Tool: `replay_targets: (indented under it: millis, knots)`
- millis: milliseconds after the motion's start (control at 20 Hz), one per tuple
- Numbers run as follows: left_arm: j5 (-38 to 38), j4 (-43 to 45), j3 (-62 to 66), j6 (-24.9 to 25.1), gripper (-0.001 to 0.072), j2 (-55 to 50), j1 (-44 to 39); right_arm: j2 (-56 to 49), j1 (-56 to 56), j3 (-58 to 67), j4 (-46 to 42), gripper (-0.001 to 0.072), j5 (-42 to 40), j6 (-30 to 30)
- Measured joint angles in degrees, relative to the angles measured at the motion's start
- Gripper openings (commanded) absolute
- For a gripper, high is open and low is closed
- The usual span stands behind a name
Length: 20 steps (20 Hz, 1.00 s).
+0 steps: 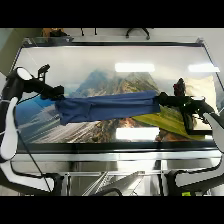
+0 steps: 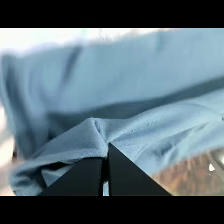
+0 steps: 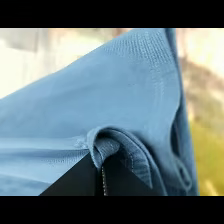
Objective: Fold the shirts.
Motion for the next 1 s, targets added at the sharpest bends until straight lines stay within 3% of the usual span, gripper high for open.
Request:
replay_targets:
  millis: [100, 150, 200, 450, 550, 850, 900, 950, 1000]
  knots:
    - [0.2, 0.0, 4.4, 0.0, 0.0039, -4.5, -0.7, -0.6, -0.1, 0.3, 0.9, 0.0285, -0.3, -2.0]
    - [0.1, 0.0, 6.5, 0.0, 0.0415, -6.4, -1.0, -0.6, -0.3, 0.8, 1.0, 0.041, 0.0, -2.9]
    - [-0.3, 0.0, 8.7, 0.0, 0.0687, -7.9, -1.1, -0.3, -0.6, 1.6, 0.4, 0.051, 0.7, -3.5]
    - [-5.9, 0.0, 18.7, -1.2, 0.068, -11.3, -1.2, 0.0, -4.2, 5.9, -7.8, 0.0535, 3.5, 1.7]
    - [-8.5, 0.2, 22.2, -2.1, 0.0679, -11.7, -1.2, -1.7, -4.9, 6.6, -9.6, 0.0645, 4.8, 3.5]
    - [-14.5, 0.0, 27.3, -4.4, 0.0659, -11.1, -2.2, -7.9, -3.6, 7.3, -5.6, 0.0625, 9.6, 3.8]
    - [-14.4, -0.1, 26.9, -4.6, 0.0652, -10.5, -2.6, -8.8, -3.0, 7.4, -5.3, 0.0453, 9.7, 3.8]
    - [-14.0, -0.1, 26.2, -4.8, 0.052, -9.9, -3.2, -9.5, -2.4, 7.4, -5.3, 0.0232, 9.4, 3.6]
    - [-13.1, -0.2, 25.1, -5.0, 0.0323, -9.2, -3.9, -10.2, -1.8, 7.3, -4.9, 0.0139, 9.3, 3.1]
